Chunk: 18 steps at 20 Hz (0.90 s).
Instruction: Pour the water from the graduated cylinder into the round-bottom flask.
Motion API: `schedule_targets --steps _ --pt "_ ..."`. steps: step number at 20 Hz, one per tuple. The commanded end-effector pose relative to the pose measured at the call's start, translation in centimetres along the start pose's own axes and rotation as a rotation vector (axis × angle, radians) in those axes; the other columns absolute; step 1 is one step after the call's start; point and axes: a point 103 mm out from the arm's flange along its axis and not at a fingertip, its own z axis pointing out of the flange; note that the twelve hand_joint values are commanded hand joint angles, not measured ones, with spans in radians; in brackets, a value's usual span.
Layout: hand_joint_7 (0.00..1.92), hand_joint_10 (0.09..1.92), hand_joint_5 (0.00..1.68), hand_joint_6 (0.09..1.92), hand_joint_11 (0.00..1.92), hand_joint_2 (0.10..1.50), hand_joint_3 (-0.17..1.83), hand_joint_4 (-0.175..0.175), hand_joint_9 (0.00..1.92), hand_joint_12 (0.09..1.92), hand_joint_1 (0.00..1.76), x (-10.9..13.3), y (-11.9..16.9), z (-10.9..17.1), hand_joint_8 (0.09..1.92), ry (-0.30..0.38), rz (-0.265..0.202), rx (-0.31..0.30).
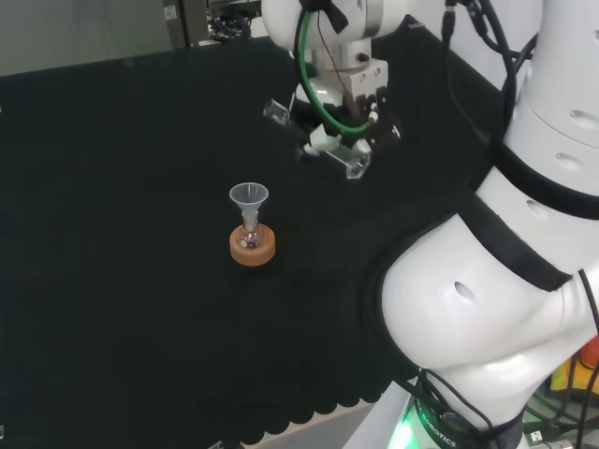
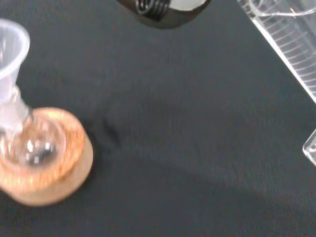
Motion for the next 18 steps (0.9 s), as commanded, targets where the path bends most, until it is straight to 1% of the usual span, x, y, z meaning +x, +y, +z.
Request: schedule_targets --steps 1,5,9,11,13,15,18 --pt "1.6 0.09 1.08 0.88 1.41 1.16 -0.17 -0.175 1.64 0.61 1.18 0.7 -4.4 1.9 0.1 -0.086 -0.002 0.087" --pt "1.6 0.09 1.08 0.88 1.41 1.16 -0.17 -0.175 1.64 0.61 1.18 0.9 -5.8 2.2 0.1 -0.134 -0.007 0.123" --pt "1.6 0.09 1.08 0.88 1.41 1.16 -0.17 -0.175 1.64 0.61 1.18 1.7 -6.2 2.1 0.09 -0.178 -0.014 0.166" --pt "1.6 0.09 1.08 0.87 1.41 1.16 -0.17 -0.175 1.63 0.61 1.18 2.2 -6.1 2.0 0.09 -0.193 -0.02 0.178" --pt "1.6 0.09 1.08 0.87 1.41 1.16 -0.17 -0.175 1.63 0.61 1.18 2.6 -5.8 1.8 0.09 -0.188 -0.02 0.185" --pt "1.6 0.09 1.08 0.87 1.41 1.16 -0.17 -0.175 1.63 0.61 1.18 3.0 -5.5 1.7 0.09 -0.197 -0.023 0.197" --pt "1.6 0.09 1.08 0.87 1.41 1.15 -0.17 -0.175 1.63 0.61 1.18 3.2 -4.8 1.8 0.09 -0.225 -0.022 0.233"
